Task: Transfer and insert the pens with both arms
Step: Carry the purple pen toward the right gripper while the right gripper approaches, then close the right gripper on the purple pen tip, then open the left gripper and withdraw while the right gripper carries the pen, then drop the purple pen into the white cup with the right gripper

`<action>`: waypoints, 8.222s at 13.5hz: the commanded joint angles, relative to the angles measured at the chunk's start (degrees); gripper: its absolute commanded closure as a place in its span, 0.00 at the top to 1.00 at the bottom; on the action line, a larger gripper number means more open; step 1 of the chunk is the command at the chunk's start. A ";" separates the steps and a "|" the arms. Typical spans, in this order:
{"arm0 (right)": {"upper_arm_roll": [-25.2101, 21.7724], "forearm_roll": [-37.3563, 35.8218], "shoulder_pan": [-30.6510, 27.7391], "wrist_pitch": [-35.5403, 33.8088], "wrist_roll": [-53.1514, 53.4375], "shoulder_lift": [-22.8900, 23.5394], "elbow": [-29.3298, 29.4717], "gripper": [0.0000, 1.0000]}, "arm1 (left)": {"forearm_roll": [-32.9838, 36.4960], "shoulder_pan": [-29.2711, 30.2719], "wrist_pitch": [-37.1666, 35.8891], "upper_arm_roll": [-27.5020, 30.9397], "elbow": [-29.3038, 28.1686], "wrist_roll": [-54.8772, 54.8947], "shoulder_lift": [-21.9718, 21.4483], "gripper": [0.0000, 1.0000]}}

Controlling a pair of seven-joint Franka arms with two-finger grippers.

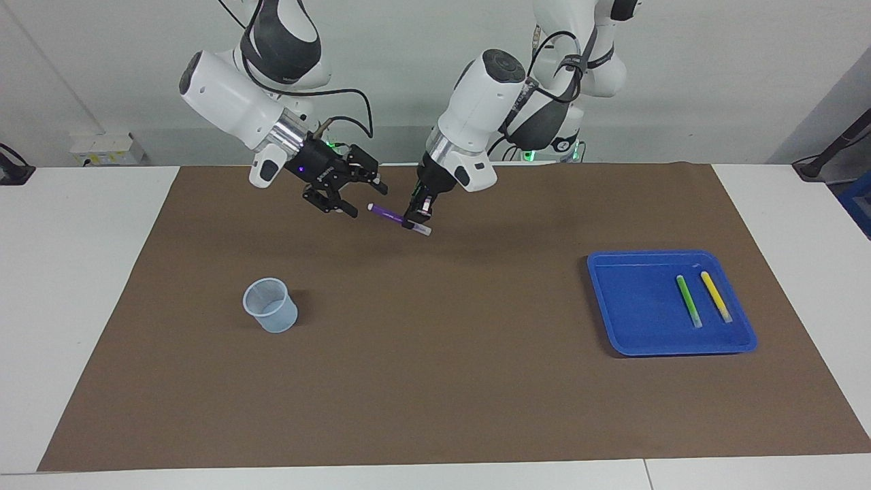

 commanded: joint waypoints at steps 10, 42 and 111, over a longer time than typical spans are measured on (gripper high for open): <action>0.36 0.48 -3.33 -5.83 -2.26 1.70 2.51 0.52 | -1.47 -1.75 9.34 0.88 -2.81 -2.63 -0.28 0.02; 0.36 -3.65 -2.98 -4.52 -4.55 3.19 5.41 0.29 | -1.39 -2.46 11.62 0.88 -2.28 -2.72 0.16 0.03; 0.80 -28.26 -15.82 -26.86 4.65 7.50 21.50 0.67 | 30.25 51.69 8.71 1.85 -12.46 125.07 9.92 0.41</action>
